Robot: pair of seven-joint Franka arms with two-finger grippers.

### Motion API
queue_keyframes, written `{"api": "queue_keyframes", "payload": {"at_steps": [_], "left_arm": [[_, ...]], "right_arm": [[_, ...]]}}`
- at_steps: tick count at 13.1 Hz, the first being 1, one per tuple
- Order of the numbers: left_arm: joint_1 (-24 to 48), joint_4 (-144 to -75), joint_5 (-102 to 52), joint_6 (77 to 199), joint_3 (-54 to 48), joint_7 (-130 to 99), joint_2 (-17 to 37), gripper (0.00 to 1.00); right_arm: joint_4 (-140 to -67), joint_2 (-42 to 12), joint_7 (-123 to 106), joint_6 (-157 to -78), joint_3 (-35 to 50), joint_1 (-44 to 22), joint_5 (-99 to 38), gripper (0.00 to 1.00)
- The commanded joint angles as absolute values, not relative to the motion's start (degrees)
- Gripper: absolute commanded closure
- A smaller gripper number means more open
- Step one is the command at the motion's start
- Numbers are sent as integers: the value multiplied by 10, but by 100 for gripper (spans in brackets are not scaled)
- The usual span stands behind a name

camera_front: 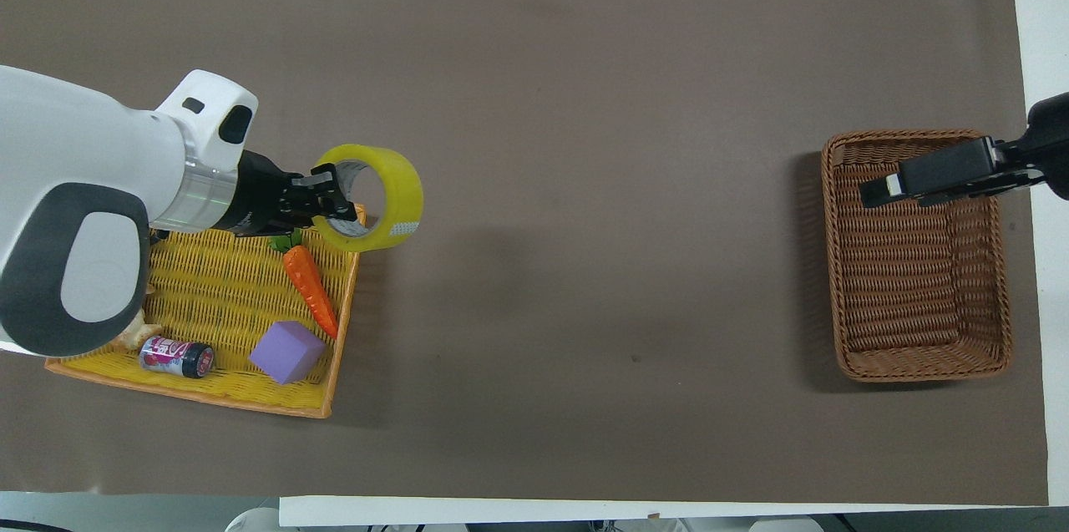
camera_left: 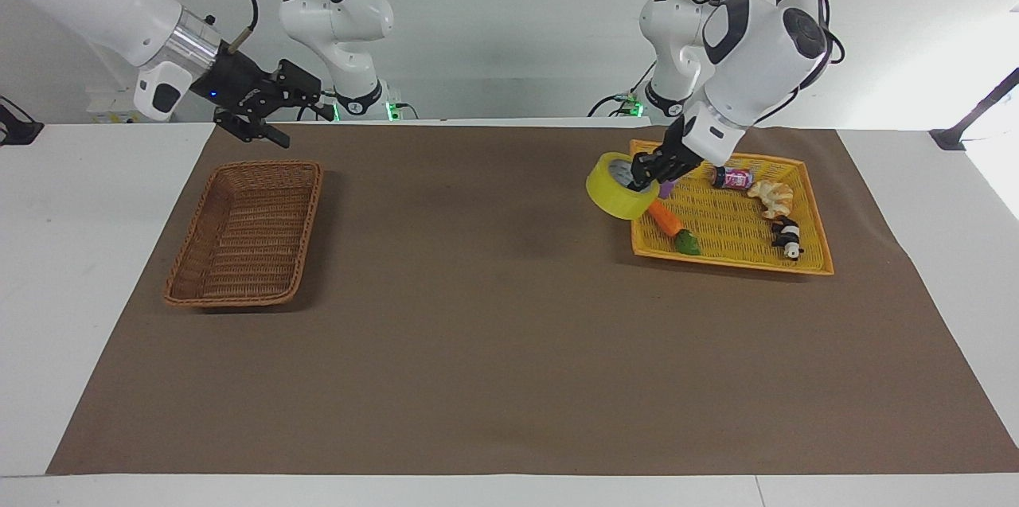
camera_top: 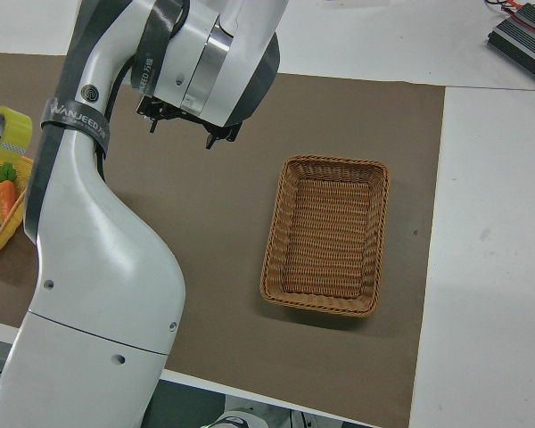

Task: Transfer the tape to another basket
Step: 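Lift the tape with the left gripper while the right gripper reaches toward it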

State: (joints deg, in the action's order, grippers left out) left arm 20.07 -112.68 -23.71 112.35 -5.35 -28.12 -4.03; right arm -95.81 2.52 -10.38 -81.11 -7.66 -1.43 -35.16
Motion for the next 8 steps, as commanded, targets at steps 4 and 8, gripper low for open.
{"api": "queue_keyframes", "payload": {"at_steps": [4,8], "left_arm": [[248,-1107,-236,1120,-45,-308,-31,100],[250,-1106,-236,1118,-45,-308,-30,100]], "right_arm": [[-1105,69,-115,-902,-74,-21,-543,1],[-1168,52,-213,-1015,-73,-119,-707,1]]}}
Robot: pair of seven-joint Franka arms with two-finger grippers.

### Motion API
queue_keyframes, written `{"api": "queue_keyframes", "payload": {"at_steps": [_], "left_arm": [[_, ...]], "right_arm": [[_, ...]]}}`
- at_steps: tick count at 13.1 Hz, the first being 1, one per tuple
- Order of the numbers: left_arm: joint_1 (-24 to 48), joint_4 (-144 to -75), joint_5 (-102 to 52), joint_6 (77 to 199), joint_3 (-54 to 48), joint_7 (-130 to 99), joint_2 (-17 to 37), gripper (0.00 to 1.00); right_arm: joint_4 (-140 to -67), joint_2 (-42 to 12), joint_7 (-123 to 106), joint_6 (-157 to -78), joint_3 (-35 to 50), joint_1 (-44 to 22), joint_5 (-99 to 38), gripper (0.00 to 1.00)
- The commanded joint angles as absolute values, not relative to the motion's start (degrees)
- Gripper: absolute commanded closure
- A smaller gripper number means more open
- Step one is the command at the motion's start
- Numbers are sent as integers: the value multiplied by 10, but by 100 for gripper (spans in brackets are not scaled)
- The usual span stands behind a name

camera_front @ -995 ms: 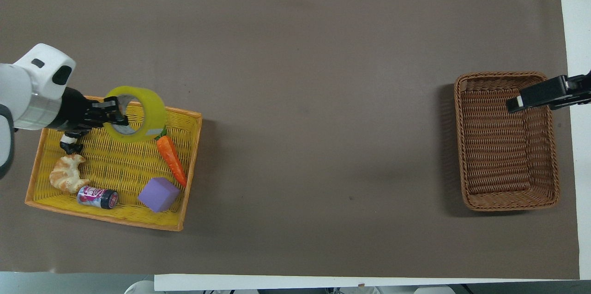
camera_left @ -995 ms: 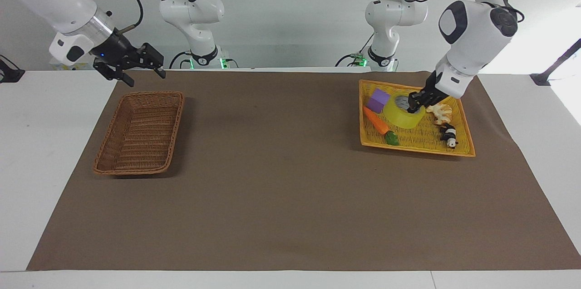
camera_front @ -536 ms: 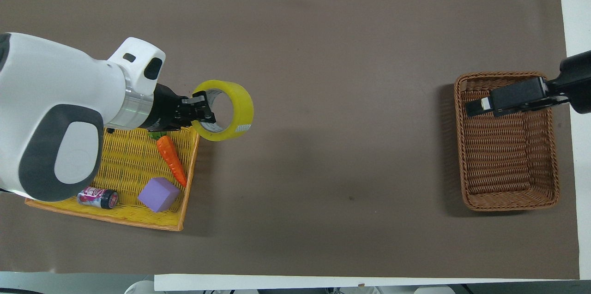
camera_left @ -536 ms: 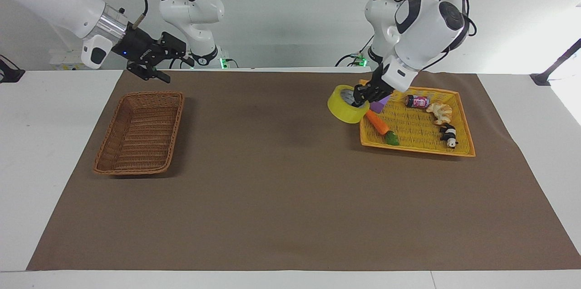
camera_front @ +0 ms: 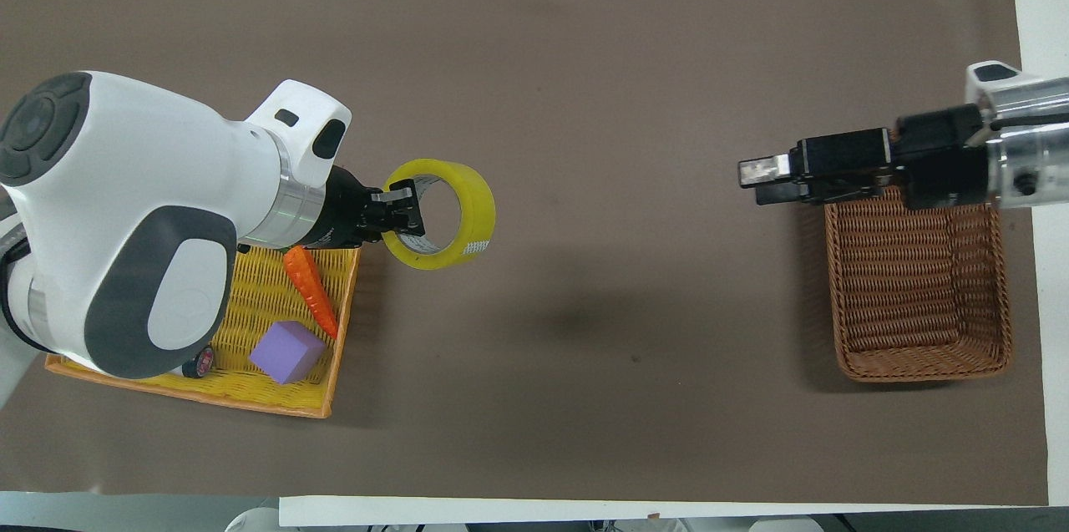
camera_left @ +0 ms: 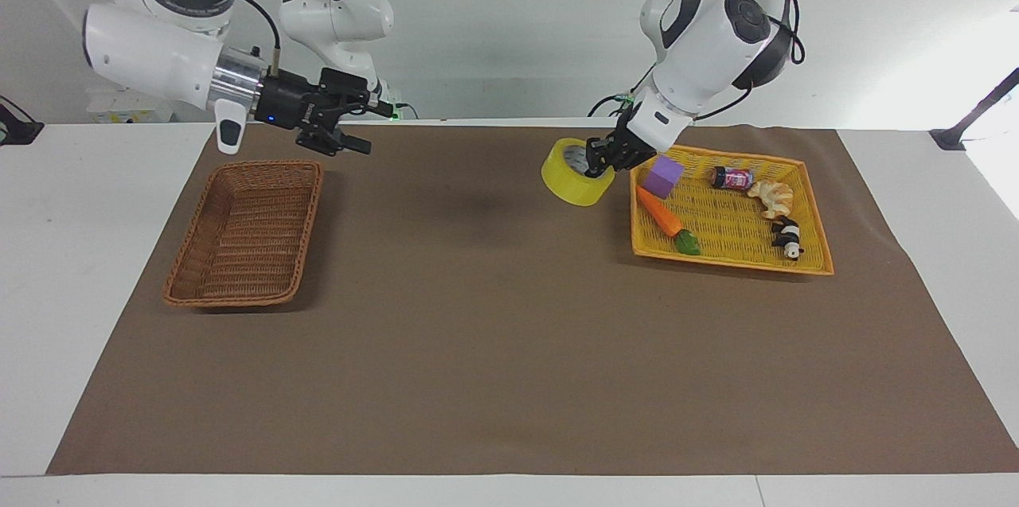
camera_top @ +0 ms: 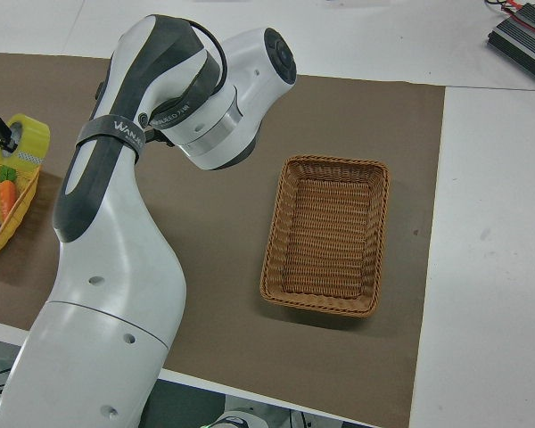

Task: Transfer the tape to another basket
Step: 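Lift the tape with the left gripper while the right gripper reaches toward it, then grasp the tape rim with the right gripper beside the left gripper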

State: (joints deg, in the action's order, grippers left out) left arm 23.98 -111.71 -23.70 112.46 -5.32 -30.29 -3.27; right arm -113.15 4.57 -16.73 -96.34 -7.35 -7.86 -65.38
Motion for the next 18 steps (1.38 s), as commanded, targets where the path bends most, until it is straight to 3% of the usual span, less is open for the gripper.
{"api": "queue_keyframes", "payload": {"at_steps": [1,4,8,18], "left_arm": [[250,-1105,-236,1118,-46,-309,-30,100],[258,-1107,-236,1117,-46,-309,-32,100],[258,-1107,-236,1118,-46,-309,-32,100],[258,-1110,-236,1117,-46,-310,-33,100]], "right_arm": [[-1169,48,-212,-1043,-73,-149,-724,1],[-1169,28,-221,-1151,-73,-240,-730,1],[-1163,-13,-291,-1222,-73,-293,-776,1],[-1155,-22,-196,-1267,-70,-336,-783,1]]}}
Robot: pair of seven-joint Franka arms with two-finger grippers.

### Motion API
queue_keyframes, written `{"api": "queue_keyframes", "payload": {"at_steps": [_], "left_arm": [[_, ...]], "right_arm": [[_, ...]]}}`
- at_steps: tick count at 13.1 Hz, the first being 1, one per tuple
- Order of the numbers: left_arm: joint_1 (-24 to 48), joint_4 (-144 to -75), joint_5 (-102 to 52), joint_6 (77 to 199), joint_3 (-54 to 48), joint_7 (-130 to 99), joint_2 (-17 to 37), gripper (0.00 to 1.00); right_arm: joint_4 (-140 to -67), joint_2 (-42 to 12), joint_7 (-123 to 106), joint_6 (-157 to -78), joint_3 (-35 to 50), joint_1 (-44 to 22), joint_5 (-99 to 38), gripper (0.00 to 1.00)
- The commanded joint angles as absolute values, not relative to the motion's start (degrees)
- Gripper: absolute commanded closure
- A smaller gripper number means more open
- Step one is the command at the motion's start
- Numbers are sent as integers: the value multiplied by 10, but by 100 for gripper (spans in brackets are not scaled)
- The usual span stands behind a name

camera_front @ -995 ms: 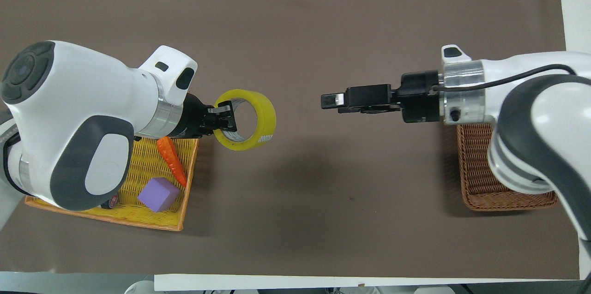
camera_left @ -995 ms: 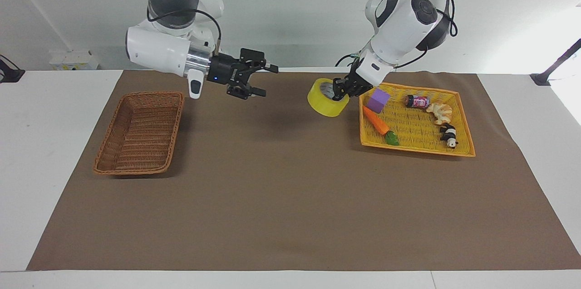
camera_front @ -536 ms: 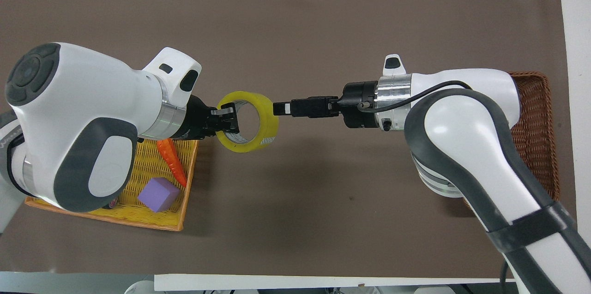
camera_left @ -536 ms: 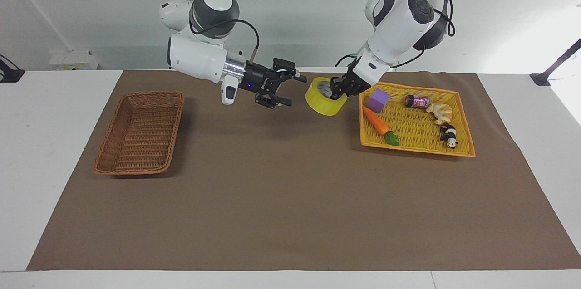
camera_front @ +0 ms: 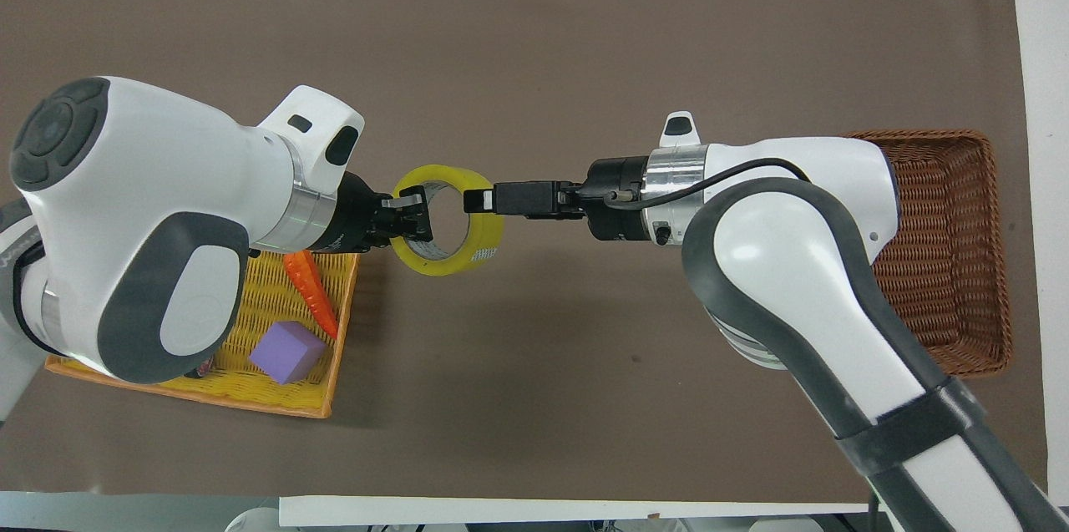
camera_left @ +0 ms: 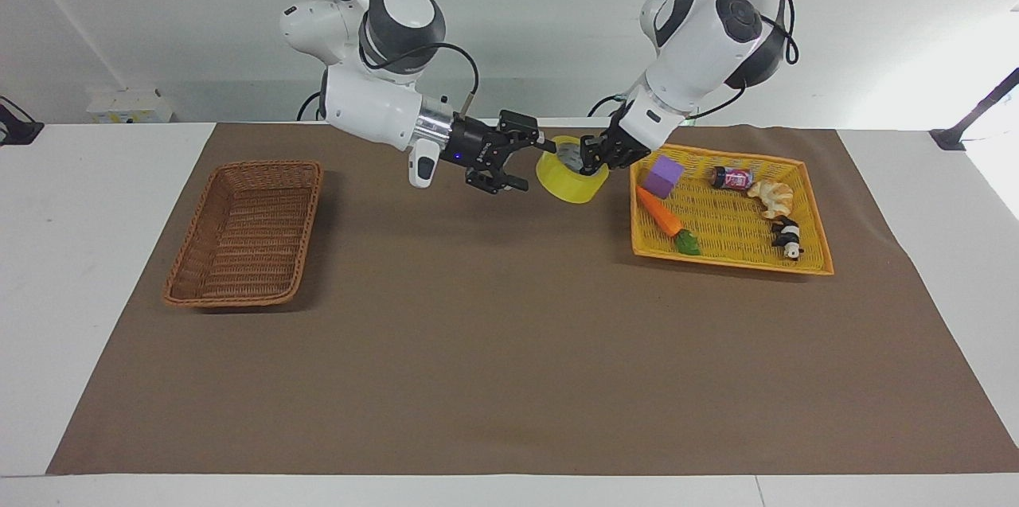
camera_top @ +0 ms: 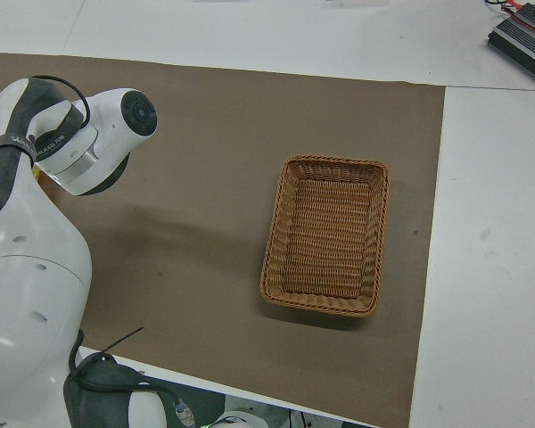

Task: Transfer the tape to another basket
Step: 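Grasp the tape rim with the right gripper beside the left gripper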

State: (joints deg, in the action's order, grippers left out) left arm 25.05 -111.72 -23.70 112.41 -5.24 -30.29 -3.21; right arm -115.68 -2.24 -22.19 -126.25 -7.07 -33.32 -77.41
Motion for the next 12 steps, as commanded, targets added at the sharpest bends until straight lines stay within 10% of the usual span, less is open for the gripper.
{"api": "queue_keyframes", "payload": {"at_steps": [1,8,10,12], "left_arm": [[258,-1111,-236,1116,-46,-310,-33,100],[255,-1111,-236,1114,-46,-310,-34,100],[254,-1111,-236,1112,-46,-310,-34,100],[253,-1111,-236,1110,-46,-310,-34,100]], "right_arm": [[-1155,-22,-190,-1268,-70,-344,-783,1],[-1156,-22,-179,-1269,-70,-348,-782,13],[-1157,-22,-183,-1270,-70,-355,-781,29],[-1157,-22,-185,-1281,-69,-359,-777,69]]}}
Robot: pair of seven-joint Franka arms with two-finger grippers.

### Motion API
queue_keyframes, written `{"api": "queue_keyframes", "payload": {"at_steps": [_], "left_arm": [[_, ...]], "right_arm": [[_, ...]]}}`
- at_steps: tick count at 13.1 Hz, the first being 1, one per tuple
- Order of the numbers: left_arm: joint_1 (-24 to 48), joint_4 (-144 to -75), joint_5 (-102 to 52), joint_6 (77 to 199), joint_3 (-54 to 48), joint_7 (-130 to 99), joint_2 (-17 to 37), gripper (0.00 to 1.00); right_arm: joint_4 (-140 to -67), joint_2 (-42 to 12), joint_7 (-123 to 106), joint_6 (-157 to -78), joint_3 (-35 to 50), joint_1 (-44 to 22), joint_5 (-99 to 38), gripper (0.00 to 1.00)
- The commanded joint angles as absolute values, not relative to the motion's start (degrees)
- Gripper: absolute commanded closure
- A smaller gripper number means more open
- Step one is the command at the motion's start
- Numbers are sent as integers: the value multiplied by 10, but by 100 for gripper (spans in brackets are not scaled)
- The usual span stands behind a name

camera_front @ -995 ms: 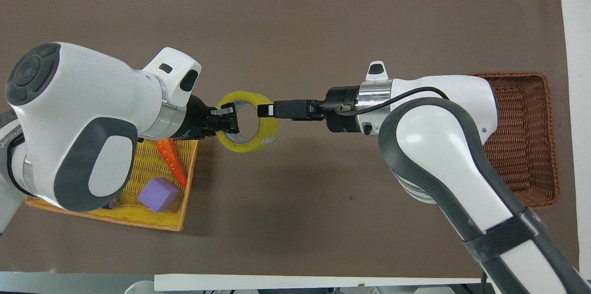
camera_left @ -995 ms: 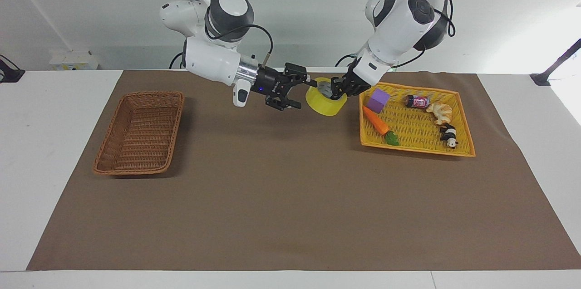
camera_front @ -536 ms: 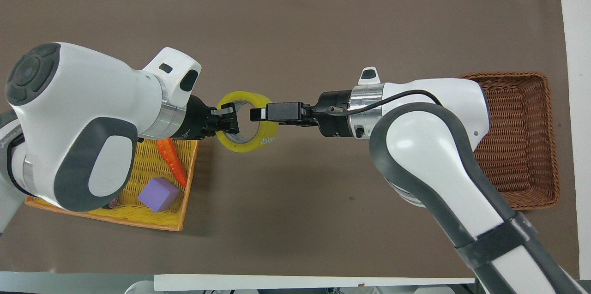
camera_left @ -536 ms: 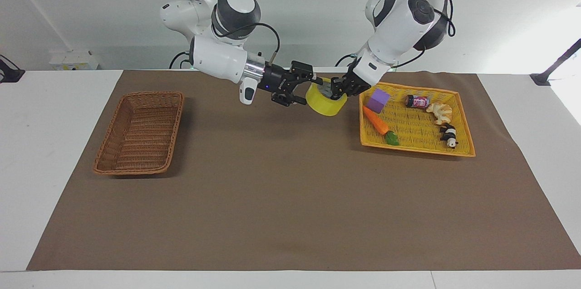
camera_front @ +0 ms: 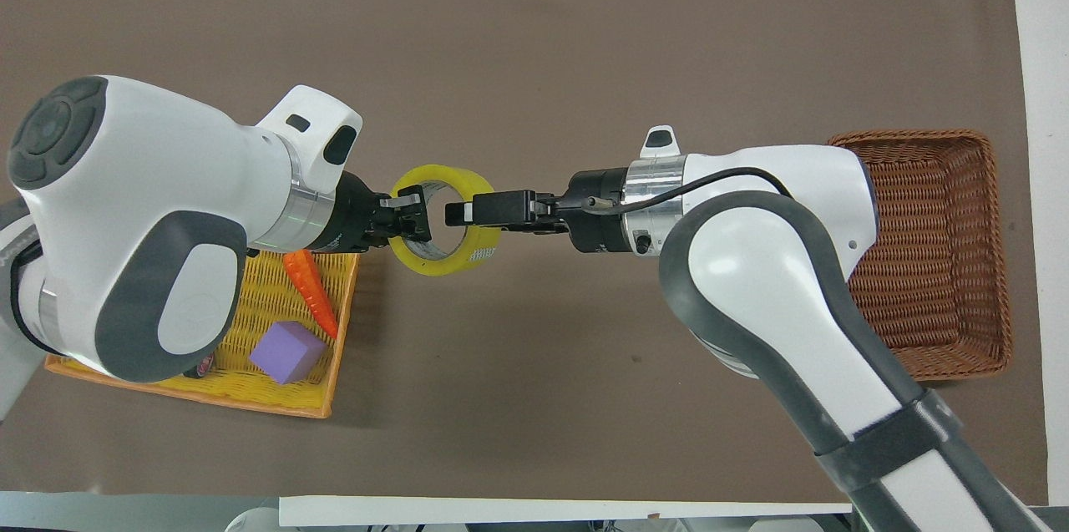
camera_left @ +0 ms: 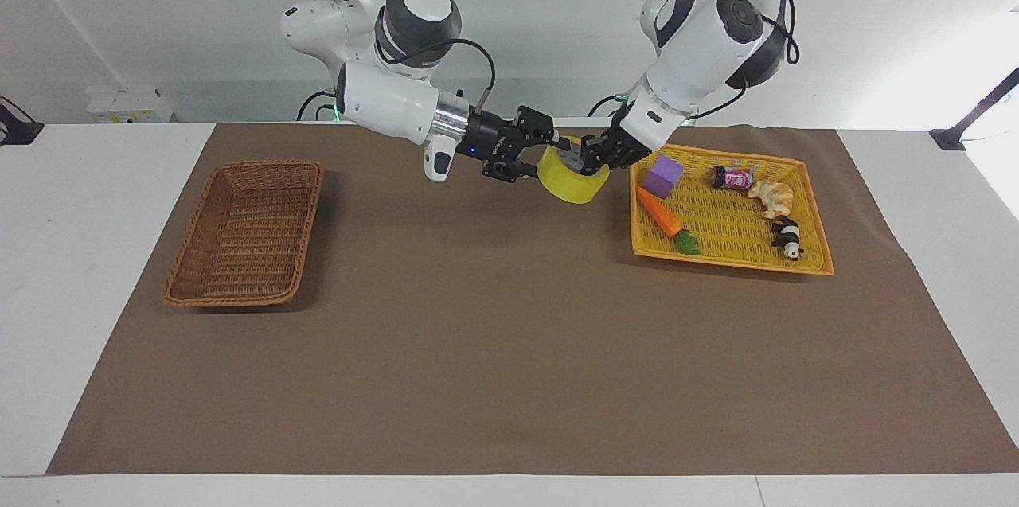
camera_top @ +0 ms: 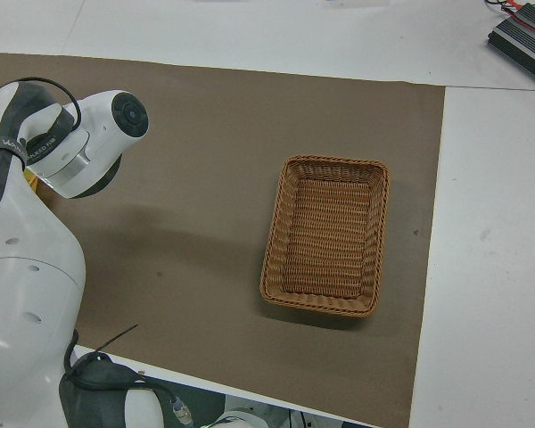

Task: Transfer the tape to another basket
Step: 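Grasp the tape rim with the right gripper beside the left gripper, then open the left gripper and withdraw it while the right gripper holds the tape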

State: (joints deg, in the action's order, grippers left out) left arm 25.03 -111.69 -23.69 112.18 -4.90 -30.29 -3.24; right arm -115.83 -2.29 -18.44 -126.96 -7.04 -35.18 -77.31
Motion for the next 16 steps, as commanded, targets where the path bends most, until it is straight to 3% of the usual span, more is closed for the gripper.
{"api": "queue_keyframes", "payload": {"at_steps": [1,4,6,7,8,9,11,16], "left_arm": [[253,-1112,-236,1111,-46,-309,-34,100],[253,-1112,-236,1111,-46,-309,-34,100],[253,-1112,-236,1110,-46,-309,-34,100],[253,-1111,-236,1109,-46,-310,-34,81],[253,-1109,-236,1109,-46,-310,-35,34],[254,-1107,-235,1106,-44,-314,-40,11],[251,-1071,-194,1062,-44,-323,-47,1],[158,-975,-165,936,-33,-289,-47,1]], "right_arm": [[-1157,-22,-183,-1282,-70,-369,-776,81],[-1156,-23,-186,-1281,-70,-368,-772,100],[-1155,-23,-181,-1281,-70,-367,-772,100],[-1156,-23,-179,-1281,-70,-367,-772,100],[-1156,-23,-179,-1281,-70,-366,-772,100],[-1156,-23,-179,-1281,-70,-365,-772,100],[-1157,-22,-178,-1279,-70,-363,-772,100],[-1159,-18,-186,-1225,-70,-297,-716,100]]}}
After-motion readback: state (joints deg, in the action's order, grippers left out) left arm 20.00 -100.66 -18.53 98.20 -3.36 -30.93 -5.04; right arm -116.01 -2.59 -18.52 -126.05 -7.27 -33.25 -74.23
